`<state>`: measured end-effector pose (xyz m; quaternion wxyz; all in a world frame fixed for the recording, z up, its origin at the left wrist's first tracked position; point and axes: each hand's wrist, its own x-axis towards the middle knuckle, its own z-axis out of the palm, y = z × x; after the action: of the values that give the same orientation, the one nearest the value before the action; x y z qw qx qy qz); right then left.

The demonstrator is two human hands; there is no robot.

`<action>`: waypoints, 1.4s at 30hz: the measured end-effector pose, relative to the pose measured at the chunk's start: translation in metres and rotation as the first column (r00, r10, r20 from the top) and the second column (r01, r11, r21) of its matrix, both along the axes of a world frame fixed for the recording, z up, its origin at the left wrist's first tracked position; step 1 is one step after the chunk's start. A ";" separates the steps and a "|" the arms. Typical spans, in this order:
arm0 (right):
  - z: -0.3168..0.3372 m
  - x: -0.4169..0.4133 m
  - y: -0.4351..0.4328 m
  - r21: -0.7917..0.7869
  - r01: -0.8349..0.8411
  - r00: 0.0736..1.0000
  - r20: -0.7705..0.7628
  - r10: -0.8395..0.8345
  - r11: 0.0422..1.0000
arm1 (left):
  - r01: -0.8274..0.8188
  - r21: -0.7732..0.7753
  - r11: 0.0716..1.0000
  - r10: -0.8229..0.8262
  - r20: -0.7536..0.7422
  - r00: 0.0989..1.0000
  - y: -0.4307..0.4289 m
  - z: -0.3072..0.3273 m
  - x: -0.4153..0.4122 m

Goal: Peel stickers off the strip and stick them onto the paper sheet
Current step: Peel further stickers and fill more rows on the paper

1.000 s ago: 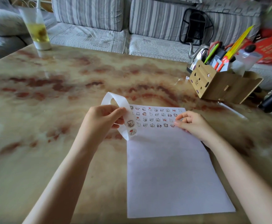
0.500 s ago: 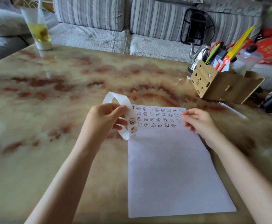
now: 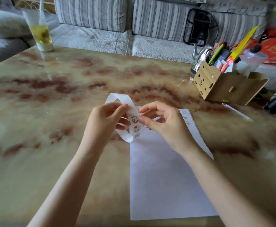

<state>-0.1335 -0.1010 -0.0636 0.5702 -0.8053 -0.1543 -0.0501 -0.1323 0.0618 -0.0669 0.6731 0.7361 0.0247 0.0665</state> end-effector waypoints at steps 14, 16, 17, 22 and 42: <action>-0.004 -0.002 0.004 0.039 0.051 0.999 0.006 -0.051 0.998 | 0.045 -0.078 0.996 -0.048 -0.036 0.998 -0.005 -0.001 0.000; -0.005 -0.001 0.003 0.049 0.066 0.998 0.021 -0.068 0.997 | 0.092 -0.106 0.990 -0.102 -0.089 0.991 -0.003 -0.002 0.000; -0.005 -0.001 0.003 0.052 0.070 0.997 0.027 -0.071 0.996 | 0.115 -0.101 0.988 -0.126 -0.109 0.986 -0.002 -0.002 0.000; -0.005 0.000 0.002 0.028 0.070 0.996 0.052 -0.071 0.997 | 0.118 -0.066 0.991 -0.126 -0.126 0.984 -0.004 -0.002 -0.003; -0.008 -0.002 -0.001 -0.143 0.075 0.995 0.073 -0.065 0.987 | 0.134 -0.025 0.991 -0.136 -0.153 0.979 -0.005 -0.004 -0.004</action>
<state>-0.1351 -0.1020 -0.0717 0.5024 -0.8474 -0.1485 -0.0862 -0.1360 0.0573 -0.0709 0.6776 0.7340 0.0273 -0.0367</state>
